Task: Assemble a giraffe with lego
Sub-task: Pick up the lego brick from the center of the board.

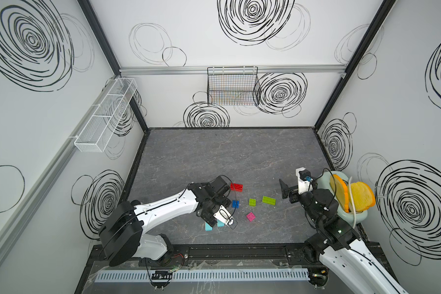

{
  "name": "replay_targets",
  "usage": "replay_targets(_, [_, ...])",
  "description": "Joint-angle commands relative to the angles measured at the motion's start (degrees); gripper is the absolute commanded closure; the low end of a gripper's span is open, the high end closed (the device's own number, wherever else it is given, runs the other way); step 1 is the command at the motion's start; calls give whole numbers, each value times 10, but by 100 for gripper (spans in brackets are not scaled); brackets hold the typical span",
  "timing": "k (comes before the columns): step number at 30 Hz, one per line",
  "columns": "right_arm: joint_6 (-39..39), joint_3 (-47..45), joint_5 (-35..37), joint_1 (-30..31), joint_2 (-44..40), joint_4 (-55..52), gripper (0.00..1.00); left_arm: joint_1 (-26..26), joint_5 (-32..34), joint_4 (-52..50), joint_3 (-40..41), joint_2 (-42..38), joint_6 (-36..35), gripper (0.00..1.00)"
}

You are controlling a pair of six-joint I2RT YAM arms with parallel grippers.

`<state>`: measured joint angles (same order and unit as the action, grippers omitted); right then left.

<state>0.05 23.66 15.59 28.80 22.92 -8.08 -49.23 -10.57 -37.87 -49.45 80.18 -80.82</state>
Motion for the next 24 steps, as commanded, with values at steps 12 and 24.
replay_targets(12, [-3,-22,-19,-15,-24,46,1,-22,45,-7,-26,81,-88,20])
replay_targets(24, [-7,-27,-20,-16,-30,52,1,-28,17,15,-49,139,-98,17])
